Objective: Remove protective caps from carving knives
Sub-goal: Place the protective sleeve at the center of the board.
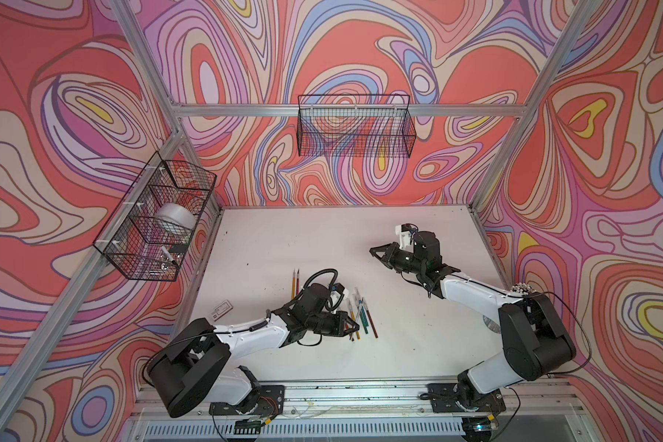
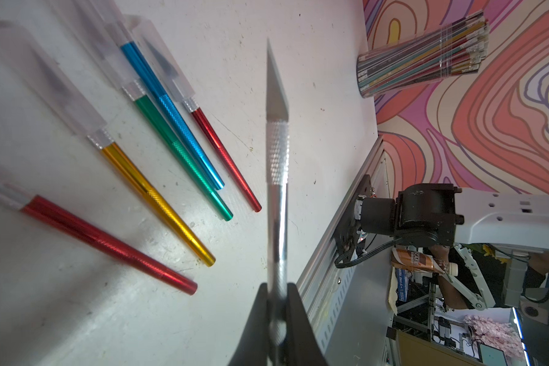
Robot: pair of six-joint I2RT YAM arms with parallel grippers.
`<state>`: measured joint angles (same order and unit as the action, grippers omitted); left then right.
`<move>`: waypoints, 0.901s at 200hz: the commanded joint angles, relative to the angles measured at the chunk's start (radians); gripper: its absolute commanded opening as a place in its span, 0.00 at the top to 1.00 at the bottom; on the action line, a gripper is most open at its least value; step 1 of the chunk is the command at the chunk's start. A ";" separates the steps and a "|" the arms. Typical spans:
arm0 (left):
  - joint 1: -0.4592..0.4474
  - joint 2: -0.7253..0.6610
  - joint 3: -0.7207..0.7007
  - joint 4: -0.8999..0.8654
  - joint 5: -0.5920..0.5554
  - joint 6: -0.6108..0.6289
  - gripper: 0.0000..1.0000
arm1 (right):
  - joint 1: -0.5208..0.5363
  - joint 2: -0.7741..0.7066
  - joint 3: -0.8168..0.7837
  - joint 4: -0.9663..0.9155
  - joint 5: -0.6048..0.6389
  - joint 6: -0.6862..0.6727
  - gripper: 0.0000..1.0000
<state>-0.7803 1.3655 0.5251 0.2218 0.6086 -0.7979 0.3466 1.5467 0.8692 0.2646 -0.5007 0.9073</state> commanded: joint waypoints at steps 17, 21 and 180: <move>-0.002 -0.046 0.020 -0.063 -0.055 0.016 0.98 | -0.006 -0.046 0.071 -0.279 0.071 -0.193 0.95; -0.002 -0.048 0.024 -0.071 -0.064 0.020 0.97 | -0.006 -0.053 0.079 -0.325 0.088 -0.217 0.95; -0.001 -0.163 0.168 -0.429 -0.370 0.179 0.96 | -0.029 0.117 0.322 -1.062 0.609 -0.582 0.95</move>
<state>-0.7803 1.2278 0.6674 -0.1524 0.2844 -0.6395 0.3237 1.6218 1.1587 -0.7151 0.0055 0.3714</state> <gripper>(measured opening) 0.108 0.099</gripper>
